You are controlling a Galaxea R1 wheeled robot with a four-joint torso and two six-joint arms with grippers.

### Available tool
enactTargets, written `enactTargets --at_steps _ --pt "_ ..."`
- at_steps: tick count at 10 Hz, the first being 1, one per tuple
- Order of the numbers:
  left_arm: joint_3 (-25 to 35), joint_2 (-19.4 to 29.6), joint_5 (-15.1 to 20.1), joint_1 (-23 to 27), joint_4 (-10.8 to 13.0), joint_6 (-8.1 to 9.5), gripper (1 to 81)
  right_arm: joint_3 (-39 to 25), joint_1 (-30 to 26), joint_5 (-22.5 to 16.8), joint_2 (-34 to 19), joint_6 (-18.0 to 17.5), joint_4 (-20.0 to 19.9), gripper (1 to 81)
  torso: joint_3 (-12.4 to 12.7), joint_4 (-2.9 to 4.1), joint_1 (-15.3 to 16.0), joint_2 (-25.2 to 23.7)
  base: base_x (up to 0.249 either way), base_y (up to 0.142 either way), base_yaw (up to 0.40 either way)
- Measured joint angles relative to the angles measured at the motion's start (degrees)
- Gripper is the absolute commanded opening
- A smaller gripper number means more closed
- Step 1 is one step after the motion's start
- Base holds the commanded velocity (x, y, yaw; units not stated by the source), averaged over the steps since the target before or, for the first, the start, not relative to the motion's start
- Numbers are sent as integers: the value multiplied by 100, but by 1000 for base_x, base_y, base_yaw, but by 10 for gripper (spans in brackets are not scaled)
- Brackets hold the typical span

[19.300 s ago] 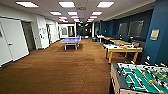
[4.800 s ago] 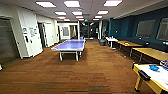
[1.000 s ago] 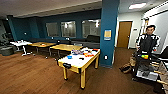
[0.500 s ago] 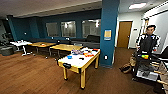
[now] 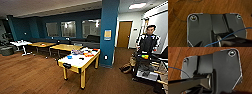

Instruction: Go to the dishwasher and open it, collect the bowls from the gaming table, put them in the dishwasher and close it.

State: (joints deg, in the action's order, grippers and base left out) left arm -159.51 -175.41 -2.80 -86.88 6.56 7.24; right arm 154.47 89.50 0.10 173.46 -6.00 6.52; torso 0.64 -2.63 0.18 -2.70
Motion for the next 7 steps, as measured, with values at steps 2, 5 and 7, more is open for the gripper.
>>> enactTargets --at_steps 2,5,7 --pt "0 0 0 0 0 0 811 0 0 -2 0 0 0 811 0 0 0 0 0 0 0" --pt "0 2 0 0 2 0 811 0 0 -2 0 0 0 811 0 0 0 0 0 0 0" --pt "0 2 0 0 0 0 811 0 0 -2 0 0 0 811 0 0 0 0 0 0 0"
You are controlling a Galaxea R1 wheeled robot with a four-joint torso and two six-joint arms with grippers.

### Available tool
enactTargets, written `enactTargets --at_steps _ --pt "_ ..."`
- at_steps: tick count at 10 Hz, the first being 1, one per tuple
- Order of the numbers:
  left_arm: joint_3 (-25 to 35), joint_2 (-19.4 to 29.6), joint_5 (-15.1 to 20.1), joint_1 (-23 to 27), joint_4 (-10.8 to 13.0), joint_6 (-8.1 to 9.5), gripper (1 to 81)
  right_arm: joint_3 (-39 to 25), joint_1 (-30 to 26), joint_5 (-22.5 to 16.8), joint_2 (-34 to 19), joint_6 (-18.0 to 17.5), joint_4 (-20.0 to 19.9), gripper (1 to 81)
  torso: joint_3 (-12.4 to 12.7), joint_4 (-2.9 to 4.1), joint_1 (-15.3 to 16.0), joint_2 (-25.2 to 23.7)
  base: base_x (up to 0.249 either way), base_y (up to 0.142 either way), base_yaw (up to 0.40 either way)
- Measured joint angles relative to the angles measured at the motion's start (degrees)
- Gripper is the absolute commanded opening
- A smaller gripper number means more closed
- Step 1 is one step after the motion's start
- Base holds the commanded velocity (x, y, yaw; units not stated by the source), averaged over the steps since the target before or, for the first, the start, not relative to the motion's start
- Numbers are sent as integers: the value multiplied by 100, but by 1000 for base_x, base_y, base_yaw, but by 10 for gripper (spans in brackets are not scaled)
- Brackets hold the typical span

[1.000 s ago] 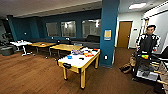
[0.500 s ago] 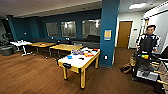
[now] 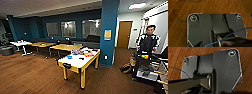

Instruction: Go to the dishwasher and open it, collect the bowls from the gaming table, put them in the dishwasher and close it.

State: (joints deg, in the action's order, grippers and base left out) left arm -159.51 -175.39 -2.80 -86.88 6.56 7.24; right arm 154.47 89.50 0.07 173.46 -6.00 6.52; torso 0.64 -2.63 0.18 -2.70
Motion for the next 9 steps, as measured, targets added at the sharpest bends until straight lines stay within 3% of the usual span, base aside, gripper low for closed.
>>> enactTargets --at_steps 6,9 --pt "0 -2 2 0 2 0 811 0 0 0 0 0 0 811 0 0 0 0 0 0 0" --pt "0 0 0 0 0 0 811 0 0 2 0 0 0 811 0 0 0 0 0 70 0"
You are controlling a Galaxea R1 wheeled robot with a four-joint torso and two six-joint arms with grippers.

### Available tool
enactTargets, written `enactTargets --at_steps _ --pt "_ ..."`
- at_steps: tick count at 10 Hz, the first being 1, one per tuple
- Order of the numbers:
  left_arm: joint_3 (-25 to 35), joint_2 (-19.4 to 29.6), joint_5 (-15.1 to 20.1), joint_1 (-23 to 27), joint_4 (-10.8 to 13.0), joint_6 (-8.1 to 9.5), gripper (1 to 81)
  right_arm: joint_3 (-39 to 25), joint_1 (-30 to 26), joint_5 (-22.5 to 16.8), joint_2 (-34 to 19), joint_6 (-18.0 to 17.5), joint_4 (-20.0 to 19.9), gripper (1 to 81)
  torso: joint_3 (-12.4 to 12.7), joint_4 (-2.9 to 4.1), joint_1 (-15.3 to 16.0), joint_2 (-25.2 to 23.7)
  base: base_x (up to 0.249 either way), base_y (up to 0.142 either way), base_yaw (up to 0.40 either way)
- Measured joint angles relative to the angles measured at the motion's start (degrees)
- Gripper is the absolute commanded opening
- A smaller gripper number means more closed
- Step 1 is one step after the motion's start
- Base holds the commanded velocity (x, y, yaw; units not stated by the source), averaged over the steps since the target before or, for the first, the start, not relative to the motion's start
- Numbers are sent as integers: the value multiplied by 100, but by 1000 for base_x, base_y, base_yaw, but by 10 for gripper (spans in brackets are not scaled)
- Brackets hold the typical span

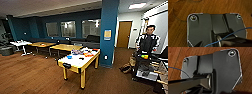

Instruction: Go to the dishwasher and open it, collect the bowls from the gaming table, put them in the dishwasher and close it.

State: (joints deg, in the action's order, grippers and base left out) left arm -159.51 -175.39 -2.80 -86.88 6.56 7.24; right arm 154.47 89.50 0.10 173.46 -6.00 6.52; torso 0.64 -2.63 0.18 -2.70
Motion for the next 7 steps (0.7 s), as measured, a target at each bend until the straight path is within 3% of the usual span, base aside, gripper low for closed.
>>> enactTargets --at_steps 7 --pt "-5 28 -2 -16 2 0 811 -35 -6 4 44 0 11 811 0 0 0 0 0 79 0"
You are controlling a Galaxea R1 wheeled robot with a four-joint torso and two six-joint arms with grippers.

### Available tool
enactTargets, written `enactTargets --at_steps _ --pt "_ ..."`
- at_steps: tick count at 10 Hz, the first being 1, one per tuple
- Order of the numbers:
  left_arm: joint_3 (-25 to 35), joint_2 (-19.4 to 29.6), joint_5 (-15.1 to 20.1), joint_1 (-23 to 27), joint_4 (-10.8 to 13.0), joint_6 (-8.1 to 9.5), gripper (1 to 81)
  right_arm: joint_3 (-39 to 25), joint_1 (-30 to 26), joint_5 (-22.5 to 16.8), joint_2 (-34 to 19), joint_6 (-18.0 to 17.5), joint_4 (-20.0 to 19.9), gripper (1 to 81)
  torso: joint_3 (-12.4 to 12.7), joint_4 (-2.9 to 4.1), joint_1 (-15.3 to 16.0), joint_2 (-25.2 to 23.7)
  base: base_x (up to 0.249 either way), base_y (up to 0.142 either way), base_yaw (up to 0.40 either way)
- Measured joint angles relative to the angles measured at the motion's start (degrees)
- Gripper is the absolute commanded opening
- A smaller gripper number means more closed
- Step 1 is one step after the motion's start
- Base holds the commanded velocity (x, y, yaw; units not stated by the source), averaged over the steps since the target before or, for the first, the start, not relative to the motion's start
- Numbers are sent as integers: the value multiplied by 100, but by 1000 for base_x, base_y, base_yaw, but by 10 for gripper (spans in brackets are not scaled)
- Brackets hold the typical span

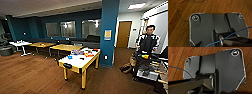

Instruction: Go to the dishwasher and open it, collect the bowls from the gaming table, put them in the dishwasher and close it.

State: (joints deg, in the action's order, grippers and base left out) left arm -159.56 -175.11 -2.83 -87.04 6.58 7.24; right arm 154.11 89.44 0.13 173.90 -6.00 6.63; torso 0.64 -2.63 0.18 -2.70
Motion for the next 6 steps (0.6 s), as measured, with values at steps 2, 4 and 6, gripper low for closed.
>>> enactTargets --at_steps 2,4,6 --pt "16 -28 -4 0 0 0 811 16 6 -2 -44 0 0 811 0 0 2 0 0 79 0" --pt "16 -32 -6 0 0 0 811 16 9 -2 -44 0 0 811 0 0 0 0 0 79 0" --pt "13 -12 -6 0 0 0 811 13 9 0 -39 0 1 811 0 0 0 0 0 79 0"
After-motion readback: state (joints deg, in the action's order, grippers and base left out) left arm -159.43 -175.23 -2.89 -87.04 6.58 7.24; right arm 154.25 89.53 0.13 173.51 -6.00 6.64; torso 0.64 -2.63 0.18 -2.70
